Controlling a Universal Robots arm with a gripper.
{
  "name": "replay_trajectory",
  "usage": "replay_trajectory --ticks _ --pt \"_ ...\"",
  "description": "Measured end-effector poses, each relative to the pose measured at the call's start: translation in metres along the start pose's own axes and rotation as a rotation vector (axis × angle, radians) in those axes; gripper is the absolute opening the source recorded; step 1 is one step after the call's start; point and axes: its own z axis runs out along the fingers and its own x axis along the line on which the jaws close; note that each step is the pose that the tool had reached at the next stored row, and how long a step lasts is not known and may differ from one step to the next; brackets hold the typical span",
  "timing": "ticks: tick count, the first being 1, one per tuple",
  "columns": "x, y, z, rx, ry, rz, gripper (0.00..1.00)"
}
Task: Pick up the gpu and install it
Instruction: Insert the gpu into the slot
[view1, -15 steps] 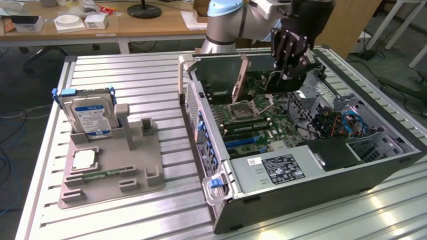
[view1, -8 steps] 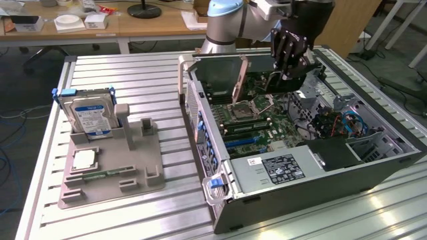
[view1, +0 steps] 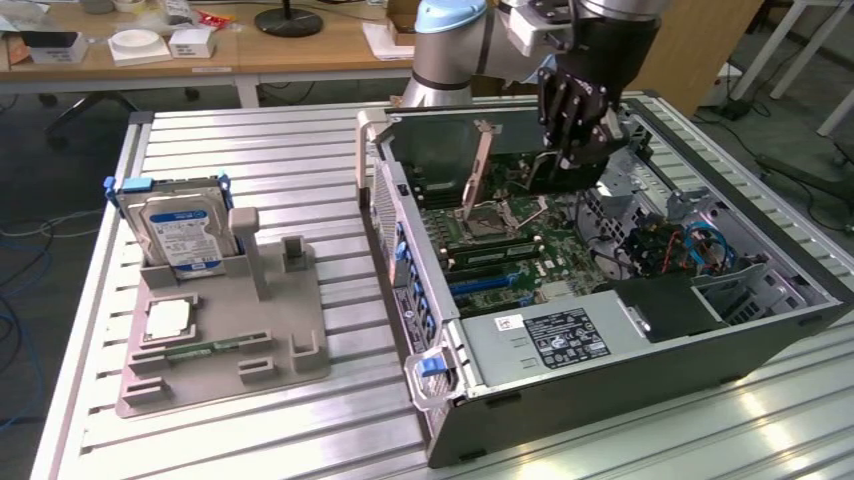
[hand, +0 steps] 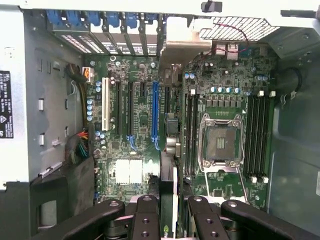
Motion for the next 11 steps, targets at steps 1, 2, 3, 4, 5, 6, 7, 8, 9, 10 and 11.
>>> replay_trajectory --ticks 1,2,3,4,5,6,7,8,9,10,11 --pt "0.000 0.0008 0.0015 0.0003 0.0001 0.003 0.27" --pt "0.000 0.0019 0.0030 0.0005 0.0003 0.009 0.27" --pt "-0.001 0.0031 0.0042 0.0007 0.0005 0.015 0.27" --pt "-0.001 0.0043 0.0052 0.0009 0.0006 0.021 0.27" --pt "0.000 0.0052 0.0060 0.0009 0.0007 0.023 0.27" --pt "-0.001 0.0057 0.0065 0.0009 0.0007 0.023 0.27" --pt "-0.001 0.0060 0.0069 0.0009 0.0008 0.023 0.27" --pt "0.000 0.0063 0.0077 0.0009 0.0007 0.023 0.27" --pt "0.000 0.0064 0.0089 0.0010 0.0005 0.023 0.27" --pt "0.000 0.0067 0.0105 0.0010 0.0006 0.023 0.27" --pt "0.000 0.0069 0.0120 0.0009 0.0006 0.023 0.27"
